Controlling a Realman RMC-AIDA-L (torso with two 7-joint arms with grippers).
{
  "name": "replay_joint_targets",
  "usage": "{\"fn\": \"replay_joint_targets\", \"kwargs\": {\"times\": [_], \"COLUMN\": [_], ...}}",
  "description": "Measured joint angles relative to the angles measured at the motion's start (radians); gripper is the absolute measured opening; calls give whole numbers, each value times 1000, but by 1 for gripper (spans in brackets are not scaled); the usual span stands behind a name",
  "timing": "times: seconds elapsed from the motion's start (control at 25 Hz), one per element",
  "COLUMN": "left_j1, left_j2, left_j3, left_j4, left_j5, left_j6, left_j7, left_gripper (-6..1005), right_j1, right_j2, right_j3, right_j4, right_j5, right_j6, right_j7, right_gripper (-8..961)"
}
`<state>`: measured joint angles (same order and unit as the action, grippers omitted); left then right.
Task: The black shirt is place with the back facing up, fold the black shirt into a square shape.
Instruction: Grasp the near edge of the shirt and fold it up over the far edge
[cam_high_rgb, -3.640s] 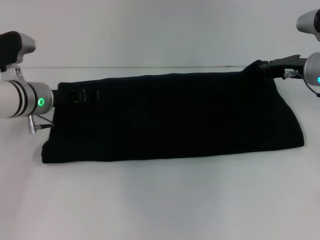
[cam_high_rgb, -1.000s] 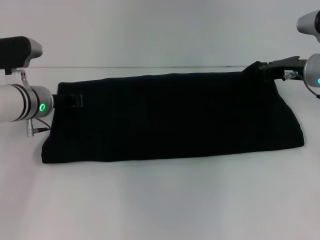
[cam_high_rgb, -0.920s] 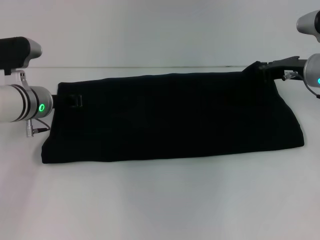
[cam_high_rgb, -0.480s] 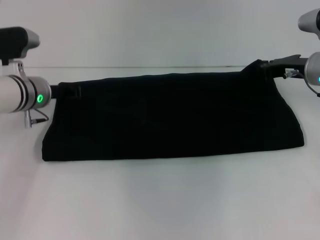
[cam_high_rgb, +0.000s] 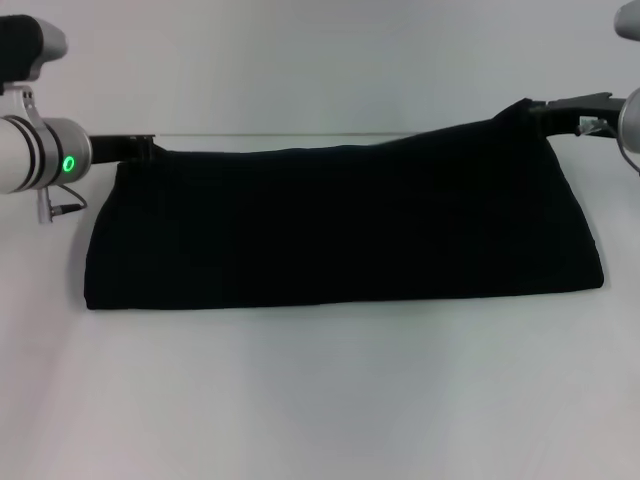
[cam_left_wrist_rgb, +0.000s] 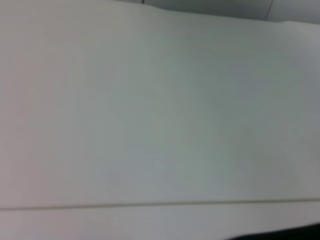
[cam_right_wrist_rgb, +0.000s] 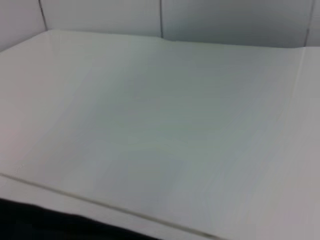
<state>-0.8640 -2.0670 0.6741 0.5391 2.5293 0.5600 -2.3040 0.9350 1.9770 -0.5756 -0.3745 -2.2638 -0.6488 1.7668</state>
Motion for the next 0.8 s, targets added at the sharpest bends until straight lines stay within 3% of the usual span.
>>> {"fn": "replay_joint_targets", "kwargs": {"times": [0.44, 0.8], "left_j1": [-14, -26], "left_j2": [11, 18], "left_j3": [-2, 2], "left_j4": [20, 14], "left_j5": [0, 0], "left_j6": [-7, -29], "left_j7": [0, 0], "left_gripper": [2, 1], "right_j1": [21, 28], "right_j2": [-18, -20], "right_j3": [-5, -6], "right_j4": [-26, -22], "right_j5": [1, 1], "right_j6": [5, 32], "right_j7": [28, 27], "right_gripper": [46, 46]}}
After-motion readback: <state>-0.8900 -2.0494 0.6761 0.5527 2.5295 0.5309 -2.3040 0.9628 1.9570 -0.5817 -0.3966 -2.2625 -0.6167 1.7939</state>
